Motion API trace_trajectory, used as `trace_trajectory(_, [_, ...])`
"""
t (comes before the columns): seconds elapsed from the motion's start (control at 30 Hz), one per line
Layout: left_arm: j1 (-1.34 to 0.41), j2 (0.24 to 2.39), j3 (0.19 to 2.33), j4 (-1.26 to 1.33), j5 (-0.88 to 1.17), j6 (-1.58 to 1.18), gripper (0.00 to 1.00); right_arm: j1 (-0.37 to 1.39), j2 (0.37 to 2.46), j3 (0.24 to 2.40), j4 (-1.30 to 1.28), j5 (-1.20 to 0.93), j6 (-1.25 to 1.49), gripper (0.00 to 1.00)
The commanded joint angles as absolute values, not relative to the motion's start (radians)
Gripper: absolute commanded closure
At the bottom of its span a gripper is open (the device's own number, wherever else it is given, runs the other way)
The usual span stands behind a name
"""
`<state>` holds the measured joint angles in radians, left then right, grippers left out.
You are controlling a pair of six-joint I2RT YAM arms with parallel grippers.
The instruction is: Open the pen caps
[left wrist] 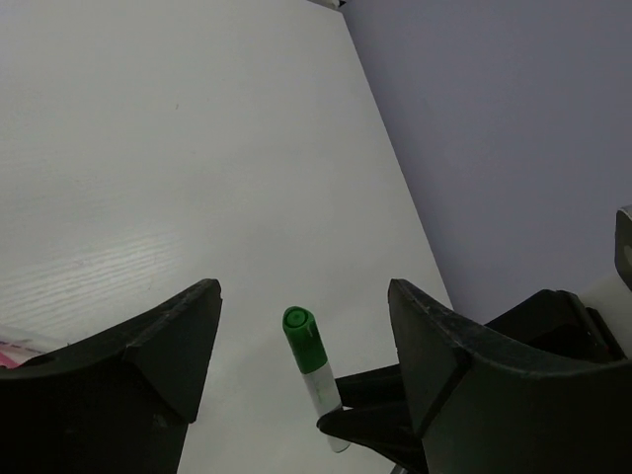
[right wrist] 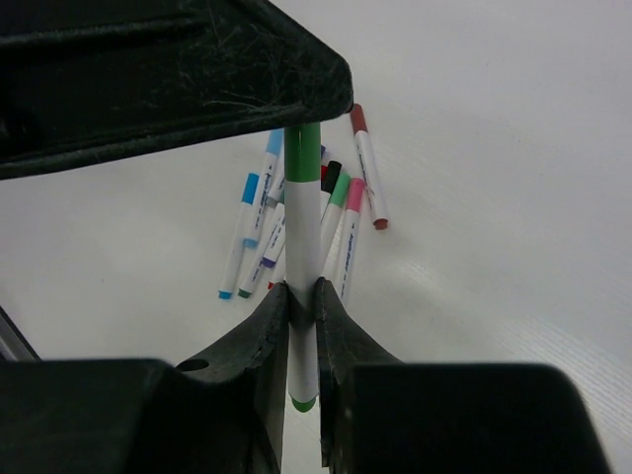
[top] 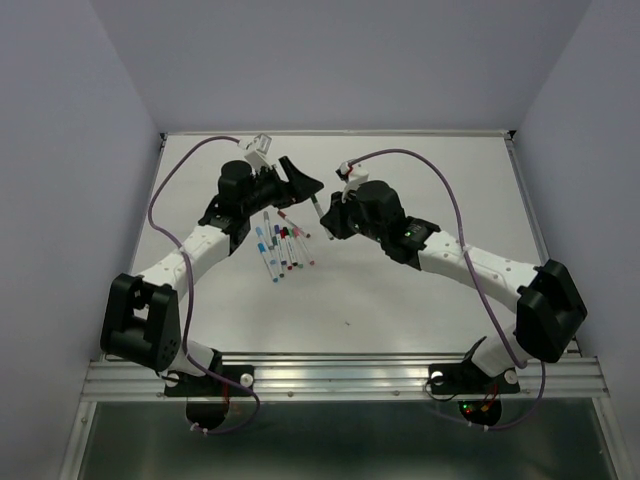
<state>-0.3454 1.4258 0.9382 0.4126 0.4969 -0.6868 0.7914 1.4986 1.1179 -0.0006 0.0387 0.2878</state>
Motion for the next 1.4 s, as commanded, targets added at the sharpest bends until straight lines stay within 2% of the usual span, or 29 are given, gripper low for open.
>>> trace_trajectory(0.0, [-0.371, 1.434, 0.991, 0.486, 0.525, -0.706, 0.25, 0.785, 1.508, 1.169, 0.074, 0.015, 0.287, 0.99])
trace_trajectory(0.07, [-0.374, 1.436, 0.994, 0.486, 0.523, -0.707, 0.34, 0.785, 1.509, 1.172, 0.08, 0.015, 0.287, 0.99])
trace_trajectory(0.27, [-0.38, 1.447, 0.994, 0.486, 0.528, -0.715, 0.52, 0.785, 1.508, 1.17, 0.09, 0.037, 0.288, 0.99])
trace_trajectory(0.33, [-0.382, 1.448, 0.996, 0.486, 0.532, -0.718, 0.54, 0.785, 1.508, 1.172, 0.092, 0.046, 0.291, 0.99])
trace_trajectory(0.4, [-0.388, 1.448, 0.999, 0.486, 0.531, -0.718, 0.64, 0.785, 1.511, 1.173, 0.092, 0.057, 0.291, 0.99])
trace_trajectory(0.43, [-0.39, 1.448, 1.0, 0.486, 0.531, -0.719, 0.72, 0.785, 1.512, 1.178, 0.092, 0.064, 0.291, 0.99])
trace_trajectory(0.47, [-0.391, 1.448, 1.002, 0.486, 0.532, -0.722, 0.9, 0.785, 1.517, 1.178, 0.092, 0.078, 0.293, 0.99])
trace_trajectory(0.5, [-0.393, 1.448, 1.003, 0.486, 0.534, -0.721, 0.97, 0.785, 1.519, 1.18, 0.092, 0.084, 0.296, 0.99])
trace_trajectory(0.53, [-0.394, 1.447, 1.003, 0.486, 0.534, -0.721, 1.0, 0.785, 1.52, 1.181, 0.091, 0.087, 0.299, 0.99])
trace_trajectory(0.67, [-0.399, 1.442, 1.0, 0.491, 0.519, -0.727, 1.0, 0.776, 1.528, 1.189, 0.094, 0.083, 0.304, 0.99])
trace_trajectory(0.83, [-0.388, 1.413, 1.005, 0.489, 0.346, -0.7, 1.0, 0.776, 1.514, 1.149, 0.092, 0.045, 0.302, 0.99])
trace_trajectory(1.1, [-0.194, 1.469, 1.101, 0.477, 0.305, -0.727, 1.0, 0.776, 1.459, 0.988, 0.094, -0.188, 0.35, 0.99])
trace_trajectory(1.37, [-0.12, 1.453, 1.154, 0.428, 0.212, -0.689, 1.0, 0.776, 1.379, 0.881, 0.126, -0.224, 0.37, 0.99])
